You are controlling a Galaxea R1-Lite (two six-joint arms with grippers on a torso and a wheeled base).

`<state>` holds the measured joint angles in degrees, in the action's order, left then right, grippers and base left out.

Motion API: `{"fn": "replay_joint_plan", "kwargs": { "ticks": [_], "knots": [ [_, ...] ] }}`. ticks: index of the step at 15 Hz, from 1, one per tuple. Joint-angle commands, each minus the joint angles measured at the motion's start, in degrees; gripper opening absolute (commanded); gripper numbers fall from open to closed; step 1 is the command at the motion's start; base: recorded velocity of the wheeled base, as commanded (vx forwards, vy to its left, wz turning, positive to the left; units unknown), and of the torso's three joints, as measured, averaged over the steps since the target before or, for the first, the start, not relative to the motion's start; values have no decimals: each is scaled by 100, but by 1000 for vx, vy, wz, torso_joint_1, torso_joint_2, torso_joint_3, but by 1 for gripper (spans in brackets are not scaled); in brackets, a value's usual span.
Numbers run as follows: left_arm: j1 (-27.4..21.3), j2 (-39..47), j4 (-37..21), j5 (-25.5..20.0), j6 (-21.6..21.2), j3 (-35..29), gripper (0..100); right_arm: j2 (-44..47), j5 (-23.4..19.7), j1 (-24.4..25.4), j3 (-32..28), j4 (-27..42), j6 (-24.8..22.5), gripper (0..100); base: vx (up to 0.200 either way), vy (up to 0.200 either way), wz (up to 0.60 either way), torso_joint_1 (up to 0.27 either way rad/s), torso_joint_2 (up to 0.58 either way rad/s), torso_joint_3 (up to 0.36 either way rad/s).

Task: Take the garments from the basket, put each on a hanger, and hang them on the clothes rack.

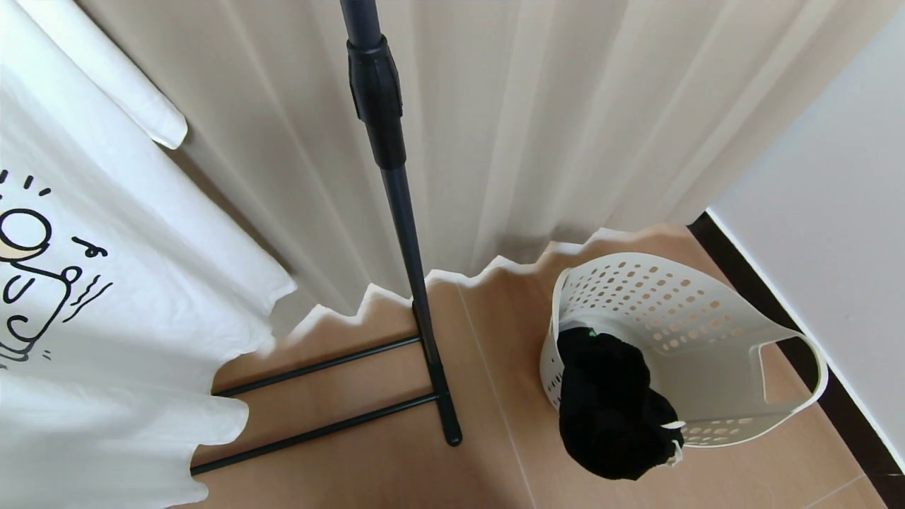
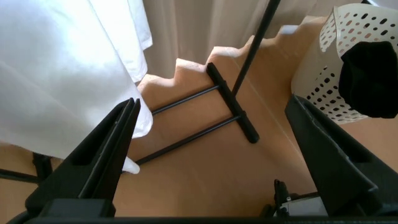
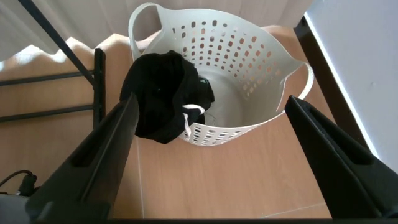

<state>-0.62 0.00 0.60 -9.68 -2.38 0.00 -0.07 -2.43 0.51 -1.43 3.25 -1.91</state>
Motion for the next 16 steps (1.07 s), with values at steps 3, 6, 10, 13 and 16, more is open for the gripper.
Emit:
{"fn": "replay_joint_plan", "kwargs": {
  "ticks": [3, 6, 10, 13, 16],
  "knots": [
    [1, 9, 2, 1, 0, 0, 100, 7, -4, 2, 2, 26, -2, 100, 0, 0, 0, 5, 1, -194],
    [1, 9, 2, 1, 0, 0, 100, 7, 14, 2, -7, 35, -11, 100, 0, 0, 0, 4, 2, -203],
    [9, 9, 11, 71, 36, 0, 100, 1642, -153, 142, -68, 123, -450, 100, 0, 0, 0, 2, 1, -149],
    [9, 0, 11, 54, 9, 0, 100, 4103, -285, 634, -596, -413, -793, 100, 0, 0, 0, 0, 0, 0],
    [9, 0, 11, 45, 9, 0, 100, 6845, 128, 1179, -2002, -554, -1918, 100, 0, 0, 0, 0, 0, 0]
  ]
}}
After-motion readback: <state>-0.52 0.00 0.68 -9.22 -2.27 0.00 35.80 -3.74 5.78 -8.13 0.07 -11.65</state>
